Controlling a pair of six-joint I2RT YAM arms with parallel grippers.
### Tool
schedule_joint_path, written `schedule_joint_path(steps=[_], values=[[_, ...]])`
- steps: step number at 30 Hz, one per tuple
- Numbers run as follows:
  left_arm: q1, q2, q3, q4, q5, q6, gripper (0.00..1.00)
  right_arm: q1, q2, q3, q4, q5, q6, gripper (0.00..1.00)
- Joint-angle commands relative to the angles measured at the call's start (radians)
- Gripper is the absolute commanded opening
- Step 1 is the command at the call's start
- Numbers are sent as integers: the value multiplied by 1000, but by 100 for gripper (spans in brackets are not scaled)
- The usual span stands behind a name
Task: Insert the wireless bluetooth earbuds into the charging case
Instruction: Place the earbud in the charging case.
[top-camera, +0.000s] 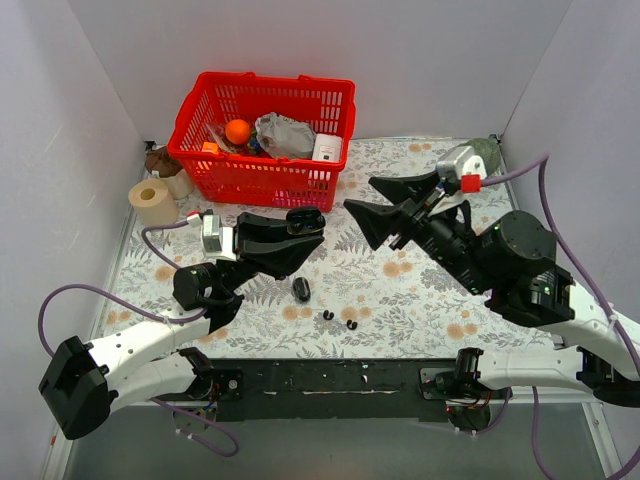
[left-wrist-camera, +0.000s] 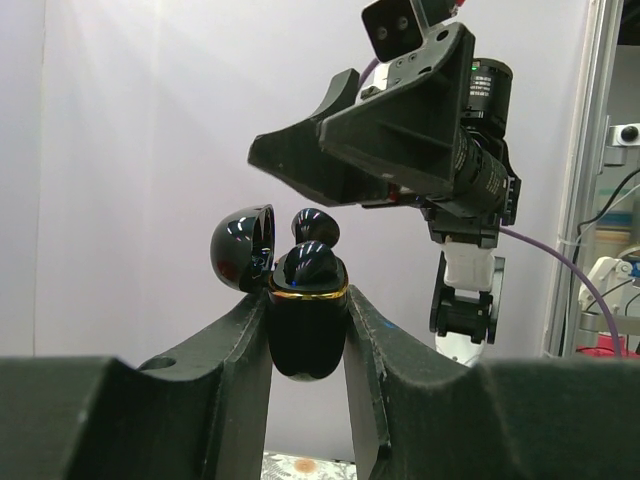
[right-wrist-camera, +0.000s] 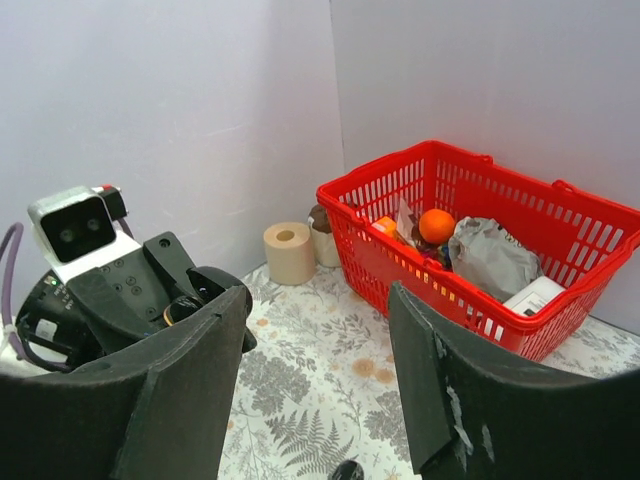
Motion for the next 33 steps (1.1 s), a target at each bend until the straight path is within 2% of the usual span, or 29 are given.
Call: schedule_joint_path(steps=[1,22,33], values=[[-1,-8,13,5,22,-13,0,5,39,28,-43,-10,17,65],[-1,-11,25,-60,-14,15,0,12,67,47,-59,-94,59,65],[-1,-13,36,-112,-69,46,0,46,76,47,-51,-79,62,65]])
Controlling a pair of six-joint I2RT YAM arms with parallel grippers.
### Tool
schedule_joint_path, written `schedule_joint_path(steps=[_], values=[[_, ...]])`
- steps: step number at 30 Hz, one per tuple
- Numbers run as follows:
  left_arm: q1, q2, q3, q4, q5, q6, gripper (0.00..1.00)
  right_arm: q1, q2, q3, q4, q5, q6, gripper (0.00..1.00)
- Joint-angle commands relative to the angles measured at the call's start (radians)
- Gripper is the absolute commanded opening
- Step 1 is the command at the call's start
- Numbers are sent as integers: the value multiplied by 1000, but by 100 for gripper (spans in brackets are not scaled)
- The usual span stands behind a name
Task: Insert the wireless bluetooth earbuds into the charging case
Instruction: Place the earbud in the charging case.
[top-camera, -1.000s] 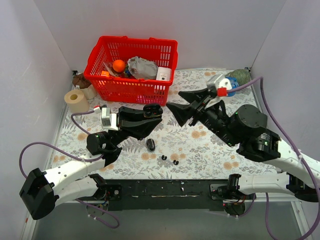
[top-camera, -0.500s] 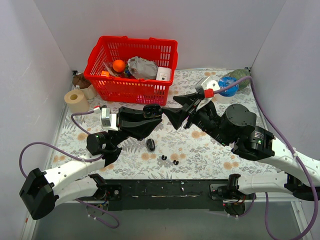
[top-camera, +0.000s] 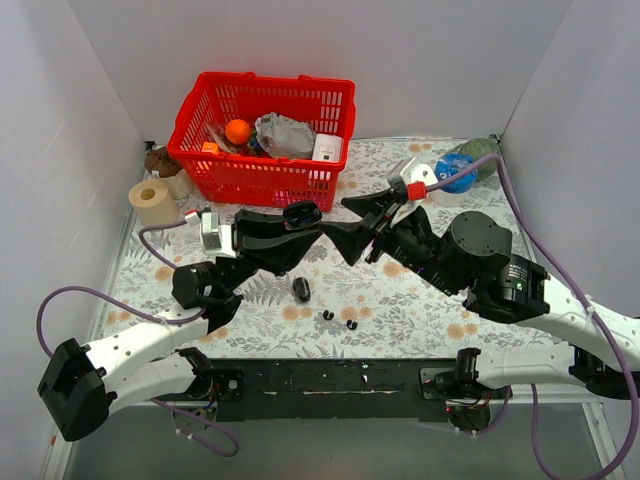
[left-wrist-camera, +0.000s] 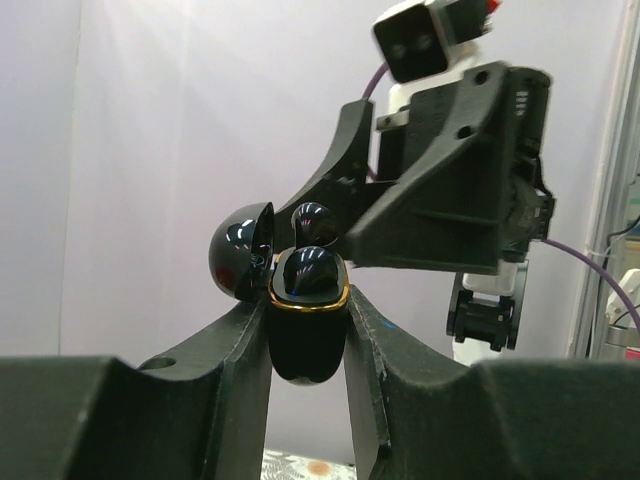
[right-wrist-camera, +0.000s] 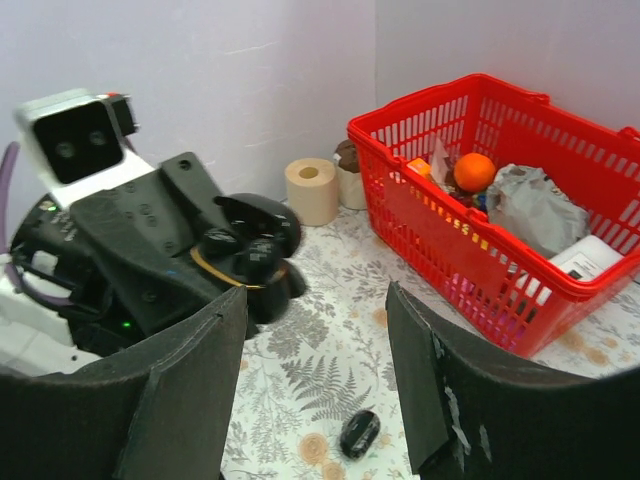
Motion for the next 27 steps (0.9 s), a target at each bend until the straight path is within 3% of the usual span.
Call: schedule_joint_path(steps=[1,11,14,15,19,27], values=[[-1,3,29,-79,-32,28,0,27,1,47,46,-38,21,65],[-1,-11,21,-82,-6,22,0,29,-56,18,95,32,-11,66],[1,-62,33,-154,39,2,0,29,-78,44,41,49,-33,71],[1,-86,52,-255,87,-4,0,29,-73,65,8,42,-36,72],[19,-105,165,-412,263,-63,0,29,-73,139,-105,-32,-19,75],[74,-69,192,-310,510,-279,0,29,-36,264,-254,-180,3,72]])
